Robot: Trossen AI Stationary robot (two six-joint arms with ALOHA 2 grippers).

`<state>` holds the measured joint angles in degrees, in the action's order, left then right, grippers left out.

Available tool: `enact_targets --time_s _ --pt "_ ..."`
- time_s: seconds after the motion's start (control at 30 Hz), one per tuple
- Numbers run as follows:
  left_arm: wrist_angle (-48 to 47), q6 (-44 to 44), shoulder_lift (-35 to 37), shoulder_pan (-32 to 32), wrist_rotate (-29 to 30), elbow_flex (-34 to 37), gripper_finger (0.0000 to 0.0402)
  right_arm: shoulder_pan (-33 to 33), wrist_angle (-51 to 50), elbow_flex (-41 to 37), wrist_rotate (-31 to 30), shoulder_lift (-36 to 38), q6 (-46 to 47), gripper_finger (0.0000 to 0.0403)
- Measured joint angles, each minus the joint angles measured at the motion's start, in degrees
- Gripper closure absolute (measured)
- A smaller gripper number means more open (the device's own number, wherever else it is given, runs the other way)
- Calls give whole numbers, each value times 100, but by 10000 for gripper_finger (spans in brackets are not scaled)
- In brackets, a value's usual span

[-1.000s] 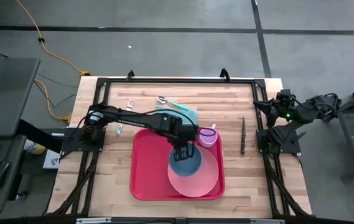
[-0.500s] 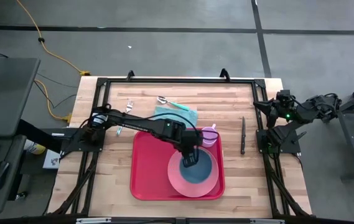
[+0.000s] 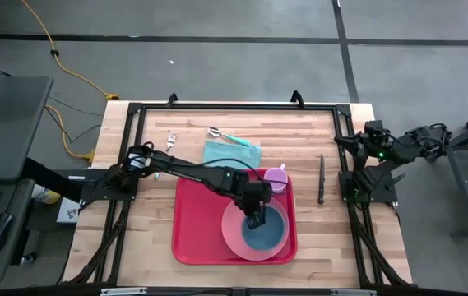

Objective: Set up tray
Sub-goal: Put the blue bowl on the pink plate

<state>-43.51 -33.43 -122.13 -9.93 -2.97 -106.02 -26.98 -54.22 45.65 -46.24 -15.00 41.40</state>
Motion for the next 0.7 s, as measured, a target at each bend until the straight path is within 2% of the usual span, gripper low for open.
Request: enact_targets --time_s 0.2,0.27,0.43,0.6,0.7 --pt "1 -183 -141 -59 -75 -36 380 0 0 0 90 0 -93 403" --pt "-382 -181 -159 -59 -60 -47 380 0 -1 0 123 0 -98 403" --pt "-385 -161 -228 -35 26 -98 380 0 0 0 170 0 -96 403" --pt "-182 -103 -222 -20 -242 -98 380 0 -2 0 186 0 -95 403" --pt "-201 -87 -233 -18 -227 -94 366 0 0 0 186 2 -95 403"
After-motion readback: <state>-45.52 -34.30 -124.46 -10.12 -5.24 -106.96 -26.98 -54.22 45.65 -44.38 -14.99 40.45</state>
